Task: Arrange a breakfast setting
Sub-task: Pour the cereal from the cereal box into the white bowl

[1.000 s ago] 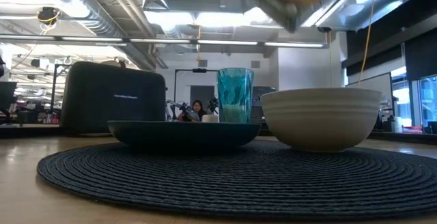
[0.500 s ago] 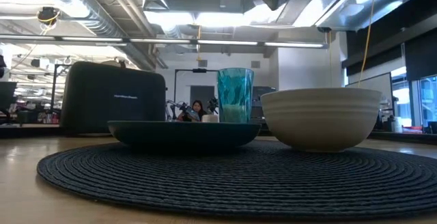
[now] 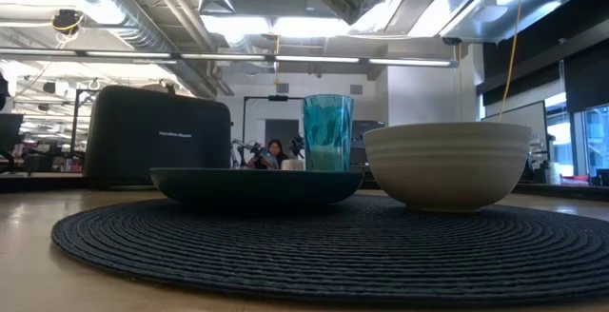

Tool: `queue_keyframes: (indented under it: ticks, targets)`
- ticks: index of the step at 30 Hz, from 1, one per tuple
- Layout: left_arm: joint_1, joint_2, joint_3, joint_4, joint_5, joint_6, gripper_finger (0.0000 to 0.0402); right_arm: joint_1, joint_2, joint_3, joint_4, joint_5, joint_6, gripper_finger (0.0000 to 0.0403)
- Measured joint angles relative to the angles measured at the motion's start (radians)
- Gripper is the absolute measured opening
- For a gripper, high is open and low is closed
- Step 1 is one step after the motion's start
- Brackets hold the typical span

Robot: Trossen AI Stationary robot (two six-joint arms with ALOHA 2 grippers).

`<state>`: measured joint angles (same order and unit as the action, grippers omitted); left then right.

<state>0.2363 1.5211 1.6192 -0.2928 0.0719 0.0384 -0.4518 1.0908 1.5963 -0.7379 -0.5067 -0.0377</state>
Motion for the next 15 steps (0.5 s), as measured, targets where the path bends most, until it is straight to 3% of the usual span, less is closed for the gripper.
queue_keyframes:
  ticks: [11, 15]
  targets:
    - [0.001, -0.003, 0.0, -0.024, 0.004, 0.001, 0.0156, 0.0, 0.003, 0.0, 0.103, 0.011, 0.011, 0.0002]
    - [0.003, -0.011, 0.0, -0.006, -0.005, -0.004, 0.0116, 0.0, -0.006, 0.0, 0.173, 0.041, 0.04, 0.0036]
